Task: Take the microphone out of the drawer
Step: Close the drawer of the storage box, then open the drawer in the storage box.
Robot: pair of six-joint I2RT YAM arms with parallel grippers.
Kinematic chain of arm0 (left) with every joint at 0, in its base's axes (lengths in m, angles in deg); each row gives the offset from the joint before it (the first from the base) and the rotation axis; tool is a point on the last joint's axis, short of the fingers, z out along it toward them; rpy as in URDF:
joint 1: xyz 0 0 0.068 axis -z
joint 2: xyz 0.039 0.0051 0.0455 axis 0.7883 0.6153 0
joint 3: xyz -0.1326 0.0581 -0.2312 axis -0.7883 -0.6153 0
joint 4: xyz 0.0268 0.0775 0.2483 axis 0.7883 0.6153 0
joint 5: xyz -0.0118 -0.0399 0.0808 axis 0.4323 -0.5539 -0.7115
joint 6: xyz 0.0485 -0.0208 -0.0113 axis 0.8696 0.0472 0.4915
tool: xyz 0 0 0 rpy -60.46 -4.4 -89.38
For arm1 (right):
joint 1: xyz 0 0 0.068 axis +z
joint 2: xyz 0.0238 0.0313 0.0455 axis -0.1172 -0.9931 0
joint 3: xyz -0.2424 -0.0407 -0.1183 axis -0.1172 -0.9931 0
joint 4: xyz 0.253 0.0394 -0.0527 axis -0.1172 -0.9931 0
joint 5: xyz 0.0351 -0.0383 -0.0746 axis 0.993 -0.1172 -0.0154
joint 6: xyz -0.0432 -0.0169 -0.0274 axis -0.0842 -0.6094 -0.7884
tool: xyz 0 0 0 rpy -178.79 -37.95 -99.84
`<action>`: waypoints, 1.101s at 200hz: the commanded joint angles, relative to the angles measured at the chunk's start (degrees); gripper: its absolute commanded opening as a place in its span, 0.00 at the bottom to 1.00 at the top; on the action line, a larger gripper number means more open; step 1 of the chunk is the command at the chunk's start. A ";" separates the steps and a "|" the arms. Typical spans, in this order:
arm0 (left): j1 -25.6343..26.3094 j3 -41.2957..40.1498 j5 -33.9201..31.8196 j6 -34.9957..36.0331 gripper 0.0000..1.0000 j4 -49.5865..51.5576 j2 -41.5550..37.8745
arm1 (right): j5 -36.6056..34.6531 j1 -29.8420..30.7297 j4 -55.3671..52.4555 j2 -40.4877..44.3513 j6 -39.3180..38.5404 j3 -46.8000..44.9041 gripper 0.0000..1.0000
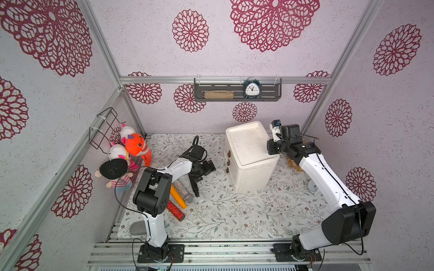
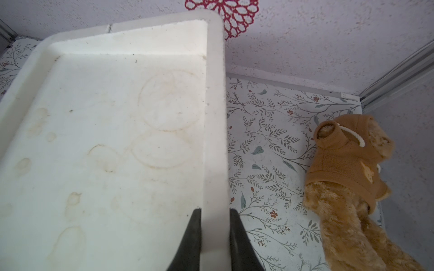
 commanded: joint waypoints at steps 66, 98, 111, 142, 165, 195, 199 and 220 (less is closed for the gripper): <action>0.13 -0.10 8.90 -0.36 0.97 -7.70 0.85 | 2.48 0.45 0.72 0.40 0.89 1.02 0.00; 0.21 -2.55 13.00 -3.60 0.98 -15.32 1.80 | 1.92 0.51 0.63 0.37 2.36 1.22 0.00; 0.47 -3.44 13.98 -4.70 1.00 -18.55 2.48 | 1.08 0.51 0.46 0.40 3.18 1.12 0.00; 1.04 -5.71 17.06 -6.06 0.87 -29.05 6.29 | -0.96 0.20 -1.02 -0.54 5.60 2.16 0.00; 1.18 -8.95 19.25 -8.65 0.81 -41.37 7.97 | -0.10 0.24 -1.47 -1.23 6.08 2.74 0.00; 1.33 -11.45 20.62 -10.16 0.80 -52.35 10.17 | 0.24 0.18 -1.61 -1.19 6.26 2.97 0.00; 1.32 -11.64 20.89 -10.70 0.80 -53.56 10.52 | 0.26 0.20 -1.65 -1.13 6.32 2.97 0.00; 1.40 -12.62 21.91 -14.29 0.78 -60.20 12.58 | 0.30 0.25 -1.82 -1.10 6.35 2.97 0.00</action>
